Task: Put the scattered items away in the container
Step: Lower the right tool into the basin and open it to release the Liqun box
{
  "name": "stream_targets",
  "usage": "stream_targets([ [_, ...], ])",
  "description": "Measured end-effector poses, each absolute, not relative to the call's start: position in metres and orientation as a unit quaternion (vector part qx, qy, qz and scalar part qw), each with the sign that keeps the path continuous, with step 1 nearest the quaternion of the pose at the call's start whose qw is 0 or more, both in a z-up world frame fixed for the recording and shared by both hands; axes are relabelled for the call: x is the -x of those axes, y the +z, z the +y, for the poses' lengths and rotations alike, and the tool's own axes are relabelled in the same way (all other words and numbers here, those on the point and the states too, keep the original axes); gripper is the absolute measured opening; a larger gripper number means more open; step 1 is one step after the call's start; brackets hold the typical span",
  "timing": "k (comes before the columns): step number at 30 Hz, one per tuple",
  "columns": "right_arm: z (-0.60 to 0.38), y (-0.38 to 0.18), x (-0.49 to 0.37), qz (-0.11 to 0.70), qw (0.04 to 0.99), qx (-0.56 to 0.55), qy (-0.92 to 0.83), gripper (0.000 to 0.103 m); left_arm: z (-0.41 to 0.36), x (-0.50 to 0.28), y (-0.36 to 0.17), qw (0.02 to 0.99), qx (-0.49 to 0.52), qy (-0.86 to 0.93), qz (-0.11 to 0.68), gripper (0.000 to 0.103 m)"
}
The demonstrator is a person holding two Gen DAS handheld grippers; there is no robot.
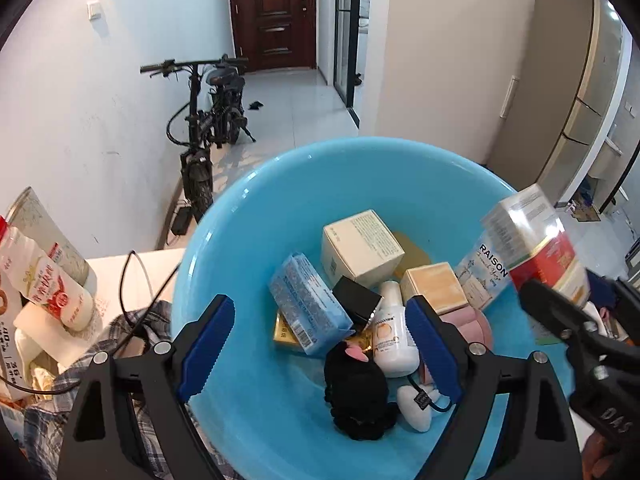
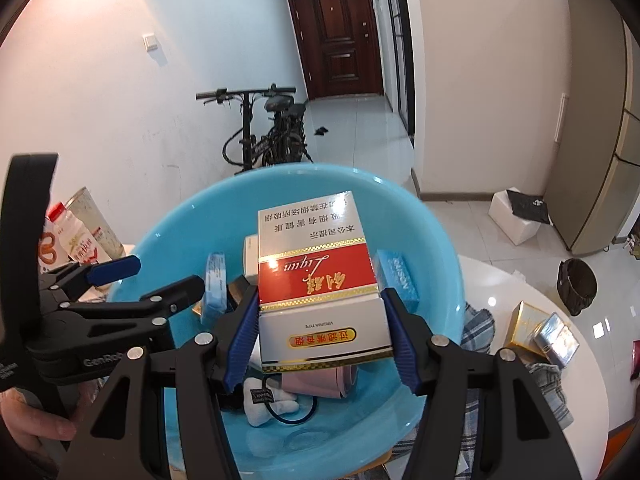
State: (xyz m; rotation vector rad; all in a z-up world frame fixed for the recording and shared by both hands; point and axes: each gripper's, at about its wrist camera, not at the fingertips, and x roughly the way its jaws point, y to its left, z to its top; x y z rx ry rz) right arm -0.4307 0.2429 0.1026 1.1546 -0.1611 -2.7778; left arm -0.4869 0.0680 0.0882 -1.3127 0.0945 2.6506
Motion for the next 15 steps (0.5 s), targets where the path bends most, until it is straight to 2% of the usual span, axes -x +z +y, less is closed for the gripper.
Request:
stream_targets([
  [15, 0.243, 0.085, 0.438, -0.052, 0.061, -0.406, -0.910, 0.058, 0.076, 0.488, 0.081, 0.085, 0.444, 0.891, 0.048, 0.089],
])
